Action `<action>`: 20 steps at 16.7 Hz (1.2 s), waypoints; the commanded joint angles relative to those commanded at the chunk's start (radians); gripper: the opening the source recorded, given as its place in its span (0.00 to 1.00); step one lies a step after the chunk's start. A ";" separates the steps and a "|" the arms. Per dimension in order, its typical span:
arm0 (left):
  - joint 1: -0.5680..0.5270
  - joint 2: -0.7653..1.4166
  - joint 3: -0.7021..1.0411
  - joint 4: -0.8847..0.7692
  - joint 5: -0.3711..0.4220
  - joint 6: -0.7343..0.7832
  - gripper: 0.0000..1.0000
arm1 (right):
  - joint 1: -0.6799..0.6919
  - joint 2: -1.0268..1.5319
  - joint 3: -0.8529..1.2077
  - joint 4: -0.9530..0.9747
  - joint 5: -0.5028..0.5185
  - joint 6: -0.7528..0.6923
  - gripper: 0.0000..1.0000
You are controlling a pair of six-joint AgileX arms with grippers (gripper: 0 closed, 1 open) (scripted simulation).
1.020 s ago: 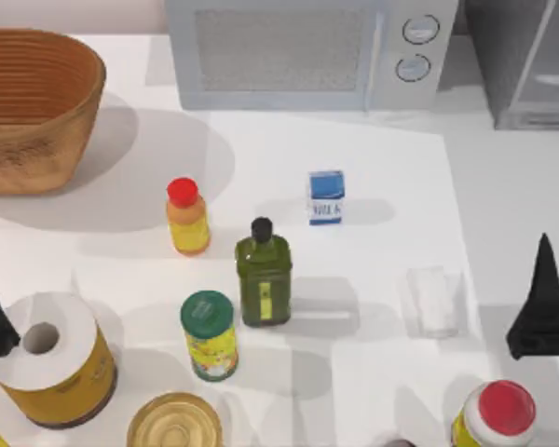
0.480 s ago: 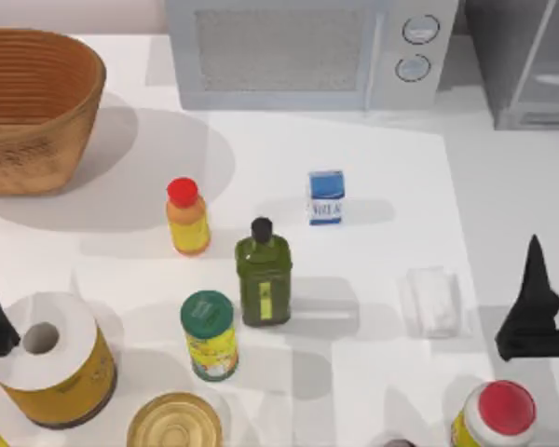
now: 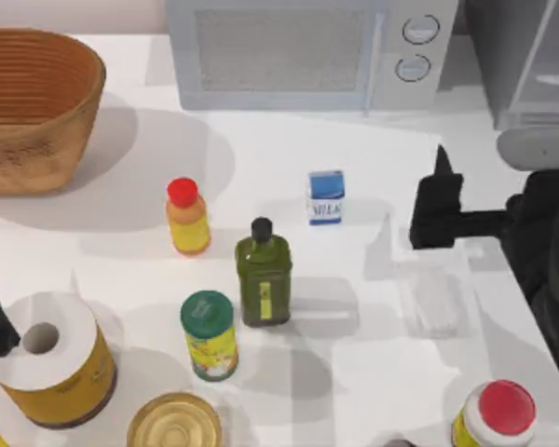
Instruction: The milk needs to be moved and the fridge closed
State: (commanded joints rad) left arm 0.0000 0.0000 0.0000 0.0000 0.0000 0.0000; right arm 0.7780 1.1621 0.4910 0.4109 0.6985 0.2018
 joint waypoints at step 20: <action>0.000 0.000 0.000 0.000 0.000 0.000 1.00 | -0.034 0.807 0.689 -0.442 -0.207 0.268 1.00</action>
State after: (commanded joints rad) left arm 0.0000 0.0000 0.0000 0.0000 0.0000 0.0000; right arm 0.7442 1.9692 1.1803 -0.0314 0.4913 0.4697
